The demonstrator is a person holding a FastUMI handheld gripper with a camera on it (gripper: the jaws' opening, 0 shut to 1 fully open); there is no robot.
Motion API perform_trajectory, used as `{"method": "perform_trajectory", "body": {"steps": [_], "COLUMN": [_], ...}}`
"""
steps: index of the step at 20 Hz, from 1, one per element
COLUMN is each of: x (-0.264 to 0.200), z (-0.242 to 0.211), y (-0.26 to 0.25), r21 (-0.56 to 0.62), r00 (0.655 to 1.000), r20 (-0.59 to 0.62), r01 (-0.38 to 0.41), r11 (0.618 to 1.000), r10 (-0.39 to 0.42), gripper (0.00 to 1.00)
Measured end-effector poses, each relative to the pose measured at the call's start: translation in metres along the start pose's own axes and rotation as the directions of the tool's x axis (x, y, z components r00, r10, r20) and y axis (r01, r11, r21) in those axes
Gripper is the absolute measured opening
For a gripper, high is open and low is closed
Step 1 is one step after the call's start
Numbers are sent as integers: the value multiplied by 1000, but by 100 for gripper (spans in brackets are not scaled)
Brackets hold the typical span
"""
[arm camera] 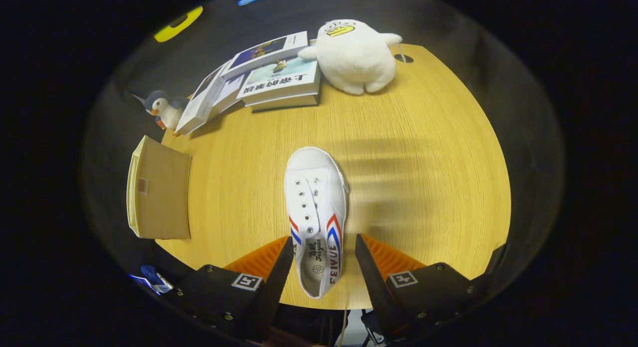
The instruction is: Open the storage box then place both shoes into the box .Put the left shoe in first, then the right shoe, with the right side of both shoes facing outward in a uniform manner.
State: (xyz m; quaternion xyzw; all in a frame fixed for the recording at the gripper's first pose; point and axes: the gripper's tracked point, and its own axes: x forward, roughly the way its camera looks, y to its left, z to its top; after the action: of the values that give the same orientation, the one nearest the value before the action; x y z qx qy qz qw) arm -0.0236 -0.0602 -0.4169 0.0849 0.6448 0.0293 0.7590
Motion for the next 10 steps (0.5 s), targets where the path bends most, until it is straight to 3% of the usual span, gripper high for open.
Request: {"method": "perform_trajectory", "body": {"steps": [6, 10], "x": [38, 56], "z": [-18, -18], "y": [-14, -14], "r21": [22, -54], "r00": [996, 994], "r20": [-90, -108], "r01": [15, 29], "r11": [1000, 998], "r10": [-13, -35], "gripper": [77, 70]}}
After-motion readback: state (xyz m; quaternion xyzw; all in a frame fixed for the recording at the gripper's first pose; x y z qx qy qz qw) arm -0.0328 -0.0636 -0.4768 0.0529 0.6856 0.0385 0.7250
